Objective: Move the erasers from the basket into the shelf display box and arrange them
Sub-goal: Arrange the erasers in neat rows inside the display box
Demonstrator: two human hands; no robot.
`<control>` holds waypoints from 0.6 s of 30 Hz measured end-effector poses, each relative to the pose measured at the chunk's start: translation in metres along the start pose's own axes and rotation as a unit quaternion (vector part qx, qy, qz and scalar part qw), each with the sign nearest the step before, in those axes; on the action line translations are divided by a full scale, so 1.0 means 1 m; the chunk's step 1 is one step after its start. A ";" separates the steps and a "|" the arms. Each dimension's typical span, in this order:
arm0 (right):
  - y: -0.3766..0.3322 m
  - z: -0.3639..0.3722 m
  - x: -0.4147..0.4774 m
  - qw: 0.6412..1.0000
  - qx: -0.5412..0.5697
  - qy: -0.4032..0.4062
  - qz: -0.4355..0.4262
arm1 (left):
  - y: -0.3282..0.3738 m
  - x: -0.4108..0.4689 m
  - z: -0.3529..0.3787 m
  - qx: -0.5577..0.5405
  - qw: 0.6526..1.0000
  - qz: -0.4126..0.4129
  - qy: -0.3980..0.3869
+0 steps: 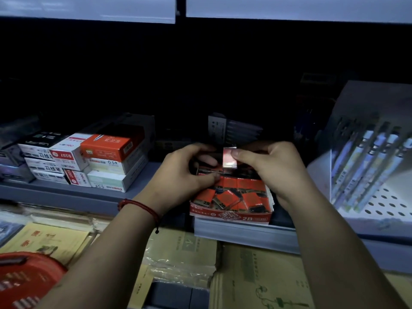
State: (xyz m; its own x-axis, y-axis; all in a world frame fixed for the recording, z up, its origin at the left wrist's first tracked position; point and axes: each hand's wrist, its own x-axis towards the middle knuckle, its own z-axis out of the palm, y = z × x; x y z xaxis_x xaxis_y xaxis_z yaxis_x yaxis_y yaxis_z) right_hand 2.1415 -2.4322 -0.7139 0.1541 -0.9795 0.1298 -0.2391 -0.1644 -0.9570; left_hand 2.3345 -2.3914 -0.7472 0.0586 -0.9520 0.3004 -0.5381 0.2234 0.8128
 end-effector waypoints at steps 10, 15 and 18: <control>0.005 0.031 0.016 0.978 -0.193 0.001 -0.072 | -0.014 0.004 -0.007 0.042 0.998 -0.005 0.038; 0.004 0.031 0.017 0.969 -0.228 -0.033 -0.086 | -0.016 0.007 -0.007 0.066 0.998 0.006 0.025; 0.003 0.026 0.016 0.968 -0.229 -0.083 -0.066 | -0.015 0.007 -0.006 0.062 0.998 0.014 0.006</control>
State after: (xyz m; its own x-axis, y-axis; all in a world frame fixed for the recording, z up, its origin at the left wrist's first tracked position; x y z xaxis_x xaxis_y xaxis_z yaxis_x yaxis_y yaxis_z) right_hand 2.1683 -2.4448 -0.7212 0.3546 -0.9207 0.1632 -0.6003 -0.3580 -0.7151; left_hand 2.3480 -2.4007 -0.7545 0.0519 -0.9432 0.3282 -0.6395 0.2210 0.7363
